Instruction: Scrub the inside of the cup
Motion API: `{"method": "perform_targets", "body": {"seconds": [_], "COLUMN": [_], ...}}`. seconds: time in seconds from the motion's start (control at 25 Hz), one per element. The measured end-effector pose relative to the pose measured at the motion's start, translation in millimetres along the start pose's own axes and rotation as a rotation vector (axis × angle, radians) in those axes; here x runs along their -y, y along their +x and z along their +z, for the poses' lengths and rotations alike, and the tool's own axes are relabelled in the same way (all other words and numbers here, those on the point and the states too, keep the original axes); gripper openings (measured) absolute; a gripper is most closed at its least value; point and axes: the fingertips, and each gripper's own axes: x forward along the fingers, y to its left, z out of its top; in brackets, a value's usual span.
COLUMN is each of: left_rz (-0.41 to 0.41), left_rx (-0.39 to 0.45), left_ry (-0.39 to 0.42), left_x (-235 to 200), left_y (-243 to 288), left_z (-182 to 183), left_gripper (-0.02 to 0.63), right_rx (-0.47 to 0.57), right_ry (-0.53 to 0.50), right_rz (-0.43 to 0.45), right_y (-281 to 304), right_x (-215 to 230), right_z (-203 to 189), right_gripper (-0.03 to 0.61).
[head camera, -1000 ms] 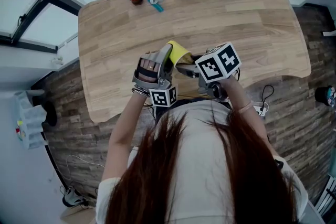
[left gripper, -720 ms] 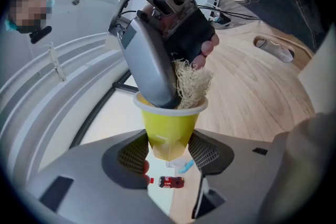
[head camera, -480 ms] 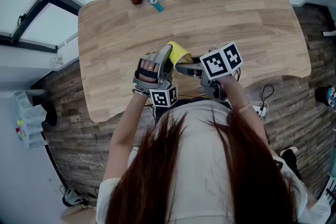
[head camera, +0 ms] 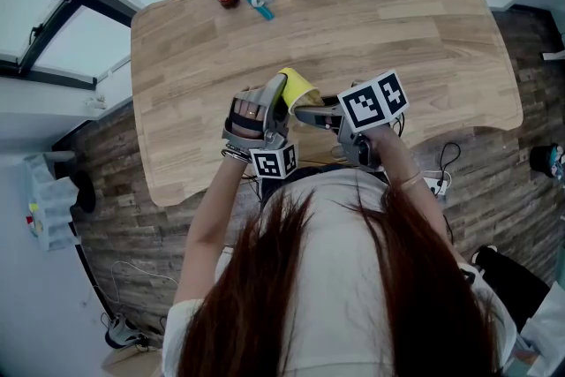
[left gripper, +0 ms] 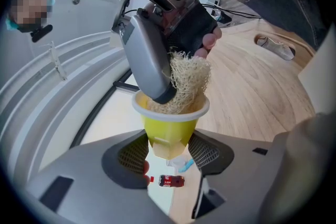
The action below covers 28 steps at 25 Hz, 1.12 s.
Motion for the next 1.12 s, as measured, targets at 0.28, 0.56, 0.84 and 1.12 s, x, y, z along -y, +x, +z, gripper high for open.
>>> {"method": "perform_targets", "body": {"seconds": [0.28, 0.56, 0.84, 1.12], "left_rz": [-0.001, -0.007, -0.021, -0.04], "left_rx": [-0.017, -0.048, -0.088, -0.137], "left_ry": [-0.01, -0.032, -0.081, -0.16], "left_x": [-2, -2, -3, -5], "left_y": [1, 3, 7, 10], "left_z": [-5, -12, -18, -27], "left_gripper": [0.242, 0.242, 0.242, 0.242], "right_rx": [0.006, 0.01, 0.012, 0.028], "right_ry": [0.0, -0.003, -0.039, -0.063], "right_rz": [0.003, 0.008, -0.011, -0.02], "right_y": [0, -1, -2, -6], "right_x": [-1, -1, 0, 0], "right_z": [0, -2, 0, 3], "right_gripper": [0.127, 0.127, 0.127, 0.127]}}
